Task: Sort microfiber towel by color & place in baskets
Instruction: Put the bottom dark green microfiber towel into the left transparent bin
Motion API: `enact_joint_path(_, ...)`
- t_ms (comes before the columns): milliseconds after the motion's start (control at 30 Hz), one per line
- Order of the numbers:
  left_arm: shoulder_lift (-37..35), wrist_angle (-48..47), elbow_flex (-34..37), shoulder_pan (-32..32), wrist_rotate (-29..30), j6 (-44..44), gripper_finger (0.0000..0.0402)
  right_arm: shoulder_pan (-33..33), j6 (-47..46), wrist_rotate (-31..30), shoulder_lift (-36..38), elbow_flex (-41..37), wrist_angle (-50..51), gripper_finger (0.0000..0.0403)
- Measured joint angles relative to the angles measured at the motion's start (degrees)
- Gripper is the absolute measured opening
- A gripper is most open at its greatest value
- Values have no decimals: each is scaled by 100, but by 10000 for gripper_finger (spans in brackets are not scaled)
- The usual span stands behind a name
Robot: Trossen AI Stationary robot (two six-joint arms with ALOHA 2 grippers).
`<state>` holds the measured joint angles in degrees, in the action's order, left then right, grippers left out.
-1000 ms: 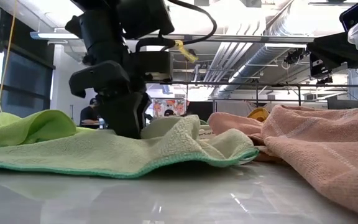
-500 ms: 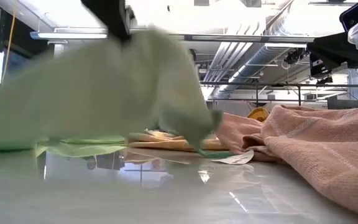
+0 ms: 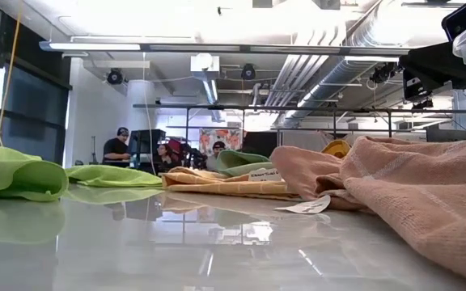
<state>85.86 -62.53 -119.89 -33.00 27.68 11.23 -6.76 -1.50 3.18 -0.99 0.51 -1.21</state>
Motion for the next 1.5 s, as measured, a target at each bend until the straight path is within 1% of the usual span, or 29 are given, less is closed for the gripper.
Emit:
enact_joint_path(133, 279, -938, -976, -528, -58, 853, 3, -2, 0, 0, -2, 2, 0, 59)
enact_joint_path(233, 469, -1667, -1460, -905, -352, 1794, 3, -2, 0, 0, -4, 2, 0, 59)
enact_joint_path(333, 545, -2108, -1440, -1223, -834, 2849, 3, -1, 0, 0, -4, 2, 0, 59)
enact_joint_path(467, 673, -2847, -1395, -1598, -1837, 4361, 3, -1, 0, 1, -4, 1, 0, 59)
enact_joint_path(500, 719, -2742, -1346, -1692, -2097, 4452, 3, 0, 0, 0, -4, 0, 0, 59)
enact_joint_path(533, 745, -2674, -1271, -1787, -2247, 4429, 3, -2, 0, 0, -4, 0, 0, 59)
enact_joint_path(633, 832, -2756, -995, -2002, -2279, 4566, 3, -2, 0, 0, -4, 2, 0, 59)
enact_joint_path(800, 803, -2740, -6, -2175, -2369, 4421, 3, -2, 0, 0, -7, 2, 2, 59)
enact_joint_path(1000, 734, -2754, 1239, -2200, -3024, 3901, 3, -2, 0, 0, -7, 2, 0, 59)
enact_joint_path(1133, 599, -2742, 2034, -2196, -3099, 3641, 3, -1, 0, 0, -7, 1, 0, 59)
enact_joint_path(1267, 525, -2754, 2670, -2083, -3084, 3614, 5, -2, 0, 0, -7, 2, 0, 59)
enact_joint_path(1400, 523, -2743, 3177, -1983, -3080, 3485, 24, -2, 0, 1, -7, 1, 0, 59)
enact_joint_path(1500, 527, -2747, 3460, -1857, -3201, 3510, 53, -2, 0, 0, -7, 1, 2, 59)
